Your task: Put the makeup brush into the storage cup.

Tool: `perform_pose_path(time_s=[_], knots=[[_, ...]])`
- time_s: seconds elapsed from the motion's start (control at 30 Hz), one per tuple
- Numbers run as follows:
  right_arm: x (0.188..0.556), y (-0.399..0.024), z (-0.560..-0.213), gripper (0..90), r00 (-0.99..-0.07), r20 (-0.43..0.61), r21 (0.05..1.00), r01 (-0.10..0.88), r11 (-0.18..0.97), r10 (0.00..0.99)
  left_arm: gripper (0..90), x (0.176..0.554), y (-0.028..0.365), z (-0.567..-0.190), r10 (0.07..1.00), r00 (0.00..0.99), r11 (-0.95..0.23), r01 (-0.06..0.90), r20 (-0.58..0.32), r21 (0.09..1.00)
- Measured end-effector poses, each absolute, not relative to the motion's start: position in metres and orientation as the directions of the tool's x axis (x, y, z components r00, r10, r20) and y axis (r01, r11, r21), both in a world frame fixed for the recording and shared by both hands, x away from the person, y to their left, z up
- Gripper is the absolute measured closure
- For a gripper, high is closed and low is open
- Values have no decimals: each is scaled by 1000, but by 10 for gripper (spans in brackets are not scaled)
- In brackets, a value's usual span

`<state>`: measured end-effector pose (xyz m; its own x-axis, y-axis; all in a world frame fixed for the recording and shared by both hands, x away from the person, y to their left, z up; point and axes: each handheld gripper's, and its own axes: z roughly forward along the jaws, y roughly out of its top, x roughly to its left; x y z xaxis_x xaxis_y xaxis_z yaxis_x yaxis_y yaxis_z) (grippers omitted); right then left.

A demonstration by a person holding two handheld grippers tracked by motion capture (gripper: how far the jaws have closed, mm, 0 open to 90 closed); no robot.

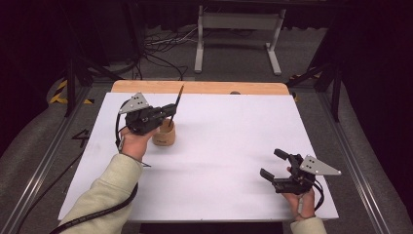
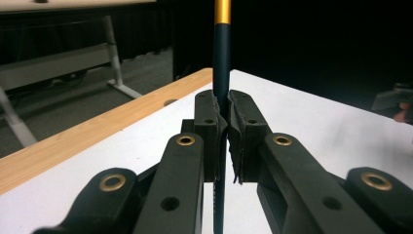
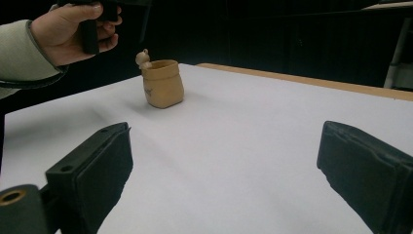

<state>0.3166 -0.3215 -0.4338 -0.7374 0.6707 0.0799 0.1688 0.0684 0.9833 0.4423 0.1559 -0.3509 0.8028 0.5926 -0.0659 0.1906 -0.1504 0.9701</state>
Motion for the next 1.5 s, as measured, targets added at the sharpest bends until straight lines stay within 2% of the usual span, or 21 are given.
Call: perform_pose_path(time_s=[0.6, 1.5], knots=[[317, -321, -434, 59, -736, 83, 982, 174, 69, 672, 833, 447, 162, -358, 695, 715, -99, 195, -72, 976], [316, -321, -434, 60, -740, 77, 982, 171, 75, 668, 832, 456, 158, -390, 716, 693, -142, 272, -91, 952]])
